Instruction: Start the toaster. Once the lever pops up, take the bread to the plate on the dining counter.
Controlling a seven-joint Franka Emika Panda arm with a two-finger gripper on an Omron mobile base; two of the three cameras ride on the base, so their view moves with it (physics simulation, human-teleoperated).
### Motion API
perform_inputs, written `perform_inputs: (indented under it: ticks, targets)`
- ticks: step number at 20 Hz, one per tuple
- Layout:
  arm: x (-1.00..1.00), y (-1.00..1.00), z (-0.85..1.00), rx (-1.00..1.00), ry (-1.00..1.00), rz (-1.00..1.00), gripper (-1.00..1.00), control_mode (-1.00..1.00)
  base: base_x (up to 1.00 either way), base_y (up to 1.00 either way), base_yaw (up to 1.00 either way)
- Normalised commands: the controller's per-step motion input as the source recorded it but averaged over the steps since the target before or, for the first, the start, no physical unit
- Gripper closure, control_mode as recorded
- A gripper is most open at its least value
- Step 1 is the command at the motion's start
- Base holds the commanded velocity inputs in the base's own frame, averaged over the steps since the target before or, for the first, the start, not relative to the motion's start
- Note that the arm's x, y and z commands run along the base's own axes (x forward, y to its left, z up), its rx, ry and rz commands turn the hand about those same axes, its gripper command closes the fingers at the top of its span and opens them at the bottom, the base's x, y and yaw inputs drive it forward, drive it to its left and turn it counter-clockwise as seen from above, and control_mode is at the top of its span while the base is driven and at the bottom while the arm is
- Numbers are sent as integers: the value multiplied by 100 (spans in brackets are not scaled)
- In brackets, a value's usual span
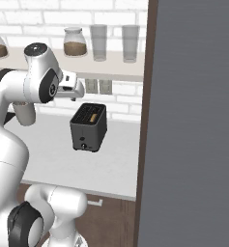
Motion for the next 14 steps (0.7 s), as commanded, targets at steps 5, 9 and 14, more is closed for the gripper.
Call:
perform_inputs:
  ticks: [5, 9, 14]
  targets:
    - [0, 0, 0, 0, 0, 0, -100, -100, 0, 0, 0]
    - [0, 0, 0, 0, 0, 0, -100, -100, 0, 0, 0]
    - [0, 0, 0, 0, 0, 0, -100, -100, 0, 0, 0]
